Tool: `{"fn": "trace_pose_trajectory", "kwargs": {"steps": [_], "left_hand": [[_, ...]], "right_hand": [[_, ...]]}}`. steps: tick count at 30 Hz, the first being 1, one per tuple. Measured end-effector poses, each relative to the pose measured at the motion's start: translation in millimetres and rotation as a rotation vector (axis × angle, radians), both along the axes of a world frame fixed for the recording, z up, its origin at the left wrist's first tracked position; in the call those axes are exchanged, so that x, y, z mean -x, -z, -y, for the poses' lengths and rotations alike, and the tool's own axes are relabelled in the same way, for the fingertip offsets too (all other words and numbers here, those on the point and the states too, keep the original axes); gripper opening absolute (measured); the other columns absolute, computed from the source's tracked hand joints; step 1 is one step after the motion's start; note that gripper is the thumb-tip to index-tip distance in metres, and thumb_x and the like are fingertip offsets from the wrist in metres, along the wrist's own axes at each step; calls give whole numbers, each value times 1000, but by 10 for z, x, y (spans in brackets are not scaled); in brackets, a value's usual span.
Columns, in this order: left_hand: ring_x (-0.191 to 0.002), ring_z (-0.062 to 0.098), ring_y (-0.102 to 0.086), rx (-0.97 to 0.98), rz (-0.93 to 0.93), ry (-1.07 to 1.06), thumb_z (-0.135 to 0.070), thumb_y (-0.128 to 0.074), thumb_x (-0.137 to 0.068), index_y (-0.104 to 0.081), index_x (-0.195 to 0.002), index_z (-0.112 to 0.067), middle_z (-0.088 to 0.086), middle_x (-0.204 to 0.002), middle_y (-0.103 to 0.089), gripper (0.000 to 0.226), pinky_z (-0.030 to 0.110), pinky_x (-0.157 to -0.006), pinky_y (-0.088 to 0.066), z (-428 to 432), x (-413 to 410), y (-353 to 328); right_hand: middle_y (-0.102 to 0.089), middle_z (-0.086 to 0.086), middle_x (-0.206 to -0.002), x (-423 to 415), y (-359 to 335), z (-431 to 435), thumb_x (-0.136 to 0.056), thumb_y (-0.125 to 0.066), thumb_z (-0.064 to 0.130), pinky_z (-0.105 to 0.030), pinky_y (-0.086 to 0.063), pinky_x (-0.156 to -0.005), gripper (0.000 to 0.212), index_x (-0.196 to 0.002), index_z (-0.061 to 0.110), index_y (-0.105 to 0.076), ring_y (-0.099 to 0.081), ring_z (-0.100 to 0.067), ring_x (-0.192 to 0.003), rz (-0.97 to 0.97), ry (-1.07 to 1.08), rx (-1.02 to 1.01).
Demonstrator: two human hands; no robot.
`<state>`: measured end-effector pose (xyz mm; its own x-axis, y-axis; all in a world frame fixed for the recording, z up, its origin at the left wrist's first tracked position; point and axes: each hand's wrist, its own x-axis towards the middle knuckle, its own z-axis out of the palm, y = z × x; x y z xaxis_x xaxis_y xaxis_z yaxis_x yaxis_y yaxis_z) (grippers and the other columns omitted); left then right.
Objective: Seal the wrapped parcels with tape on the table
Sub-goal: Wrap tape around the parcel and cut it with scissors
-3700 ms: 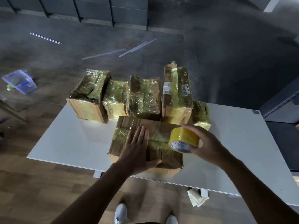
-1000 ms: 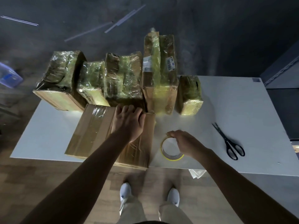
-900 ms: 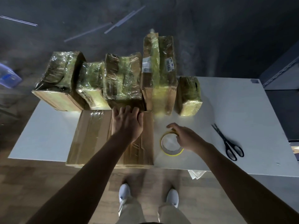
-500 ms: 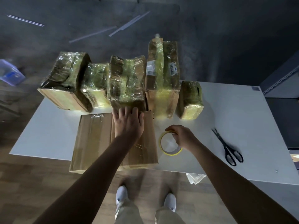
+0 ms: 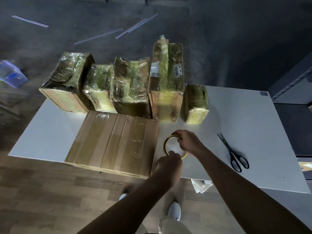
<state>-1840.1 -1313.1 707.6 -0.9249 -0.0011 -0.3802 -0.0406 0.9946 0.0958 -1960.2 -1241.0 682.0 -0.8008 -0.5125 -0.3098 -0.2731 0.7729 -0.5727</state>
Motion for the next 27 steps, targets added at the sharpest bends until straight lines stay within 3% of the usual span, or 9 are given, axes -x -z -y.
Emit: {"fn": "trace_pose_trajectory", "kwargs": {"steps": [5,7,9,11,13,16,17,21,27], "left_hand": [[-94,32,-67,3,-13,110,-3,-56,-87,-56,-117,-5,12,-109,-61,30,30,-57,-38,82,79,14],[-68,25,-69,-17,-90,141,-11,-77,-68,-66,-97,-10,7,-84,-65,30,26,-47,-39,75,67,0],[-35,16,-55,-21,-106,154,-18,-89,-31,-65,-64,-18,-2,-53,-56,42,17,-33,-32,67,65,79],[-27,14,-48,-38,-155,151,-17,-87,-18,-59,-54,-19,-4,-45,-49,46,14,-31,-27,45,97,188],[-25,14,-46,-39,-176,178,-15,-87,-17,-57,-53,-19,-3,-44,-48,47,12,-32,-25,8,97,147],[-24,14,-46,-35,-207,183,-12,-86,-18,-55,-51,-19,-2,-42,-46,46,11,-31,-26,-15,109,172],[-24,14,-46,-42,-206,186,-12,-86,-19,-55,-52,-19,-1,-43,-46,46,12,-30,-26,-16,117,198],[-26,16,-48,-22,-245,210,-12,-88,-31,-56,-56,-19,1,-44,-47,41,16,-29,-29,-12,139,275],[-28,16,-51,7,-300,201,-14,-91,-42,-59,-60,-19,2,-46,-50,38,19,-29,-31,2,154,362]], "right_hand": [[-64,-9,-122,-34,-2,-34,-92,-50,5,-19,-37,-83,35,-124,13,-61,-57,-25,-114,52,29,0],[-61,-8,-129,-46,-34,-111,-93,-53,15,-22,-37,-89,37,-130,12,-57,-54,-24,-119,77,39,21],[-61,-7,-129,-53,-66,-252,-94,-56,23,-24,-38,-92,38,-130,10,-56,-55,-23,-119,86,100,78],[-64,-8,-122,-46,-70,-463,-95,-55,26,-24,-40,-88,34,-125,10,-60,-59,-24,-113,41,242,89],[-66,-11,-112,-40,-15,-721,-95,-53,22,-26,-43,-83,25,-114,11,-66,-61,-28,-104,-69,365,22],[-63,-16,-83,-44,90,-1092,-91,-43,12,-37,-50,-70,24,-73,13,-59,-61,-32,-80,-213,432,-55],[-63,-19,-85,-44,103,-1192,-90,-44,8,-39,-50,-71,24,-74,10,-61,-61,-36,-82,-216,462,-80],[-58,-18,-118,-30,184,-1444,-92,-45,5,-38,-48,-86,35,-122,10,-63,-56,-35,-109,-190,537,-307],[-48,-13,-124,-62,382,-1634,-94,-44,6,-39,-46,-91,36,-127,16,-54,-49,-31,-112,-182,550,-465]]}}
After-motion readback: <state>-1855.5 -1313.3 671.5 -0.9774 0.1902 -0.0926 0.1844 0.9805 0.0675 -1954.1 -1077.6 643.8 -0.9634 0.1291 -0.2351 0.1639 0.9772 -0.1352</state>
